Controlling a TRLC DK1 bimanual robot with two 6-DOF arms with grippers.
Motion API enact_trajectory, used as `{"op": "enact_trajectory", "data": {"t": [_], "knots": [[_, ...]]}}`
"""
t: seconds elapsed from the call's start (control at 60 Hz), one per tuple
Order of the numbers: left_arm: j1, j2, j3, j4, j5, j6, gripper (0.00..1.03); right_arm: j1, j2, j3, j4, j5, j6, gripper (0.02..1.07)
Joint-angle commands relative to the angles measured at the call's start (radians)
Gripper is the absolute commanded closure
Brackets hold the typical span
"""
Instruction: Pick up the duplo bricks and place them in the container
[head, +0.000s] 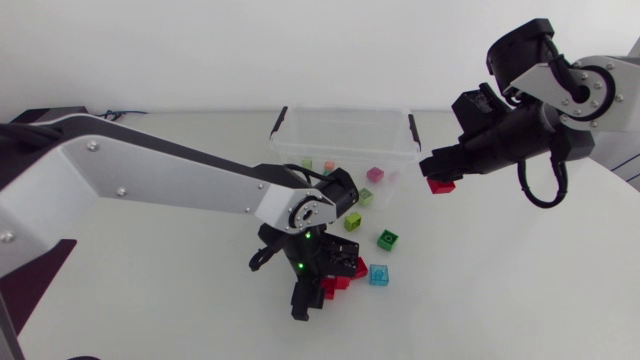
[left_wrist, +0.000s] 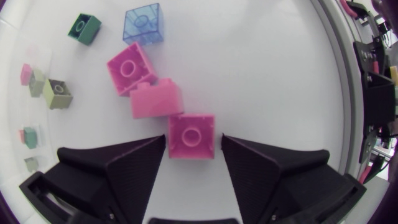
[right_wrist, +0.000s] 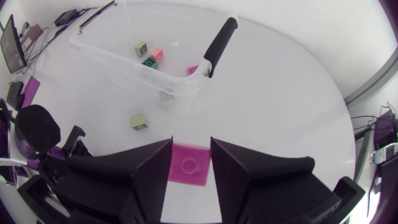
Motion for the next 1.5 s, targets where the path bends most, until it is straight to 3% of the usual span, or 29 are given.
{"op": "enact_trajectory", "data": {"t": [0.0,0.083,0.15,0.35,0.517,0.75,1.033,1.2,1.233,1.317,1.483], "knots": [[-0.016,0.045,0.040,-0.018,-0.008,0.012,0.53,-0.012,-0.021,-0.025,-0.002,-0.007,-0.024,0.76],[-0.023,0.067,0.062,-0.021,-0.008,0.000,0.61,-0.020,-0.029,-0.018,0.000,-0.013,-0.030,0.76],[-0.030,0.076,0.063,-0.019,-0.024,-0.009,0.74,-0.026,-0.035,-0.005,0.003,-0.021,-0.030,0.76],[-0.015,0.016,0.011,0.030,-0.024,-0.040,0.76,-0.032,-0.038,0.044,0.055,-0.037,-0.024,0.76],[0.023,-0.159,-0.087,0.057,0.003,-0.049,0.77,0.000,0.011,0.127,0.118,-0.038,-0.001,0.76],[0.109,-0.390,-0.102,0.067,0.077,-0.096,0.77,0.068,0.149,0.226,0.233,0.005,0.020,0.76],[0.240,-0.455,-0.035,0.266,0.135,-0.250,0.77,0.115,0.359,0.328,0.302,0.036,0.028,0.74],[0.310,-0.424,0.017,0.438,0.137,-0.399,0.76,0.131,0.421,0.370,0.313,0.072,0.023,0.35],[0.333,-0.390,0.045,0.496,0.137,-0.443,0.75,0.134,0.419,0.375,0.311,0.075,0.023,0.16],[0.355,-0.346,0.068,0.577,0.137,-0.491,0.75,0.141,0.384,0.357,0.313,0.086,0.022,0.09],[0.366,-0.243,0.135,0.654,0.101,-0.550,0.75,0.143,0.257,0.268,0.324,0.086,0.008,0.09]]}}
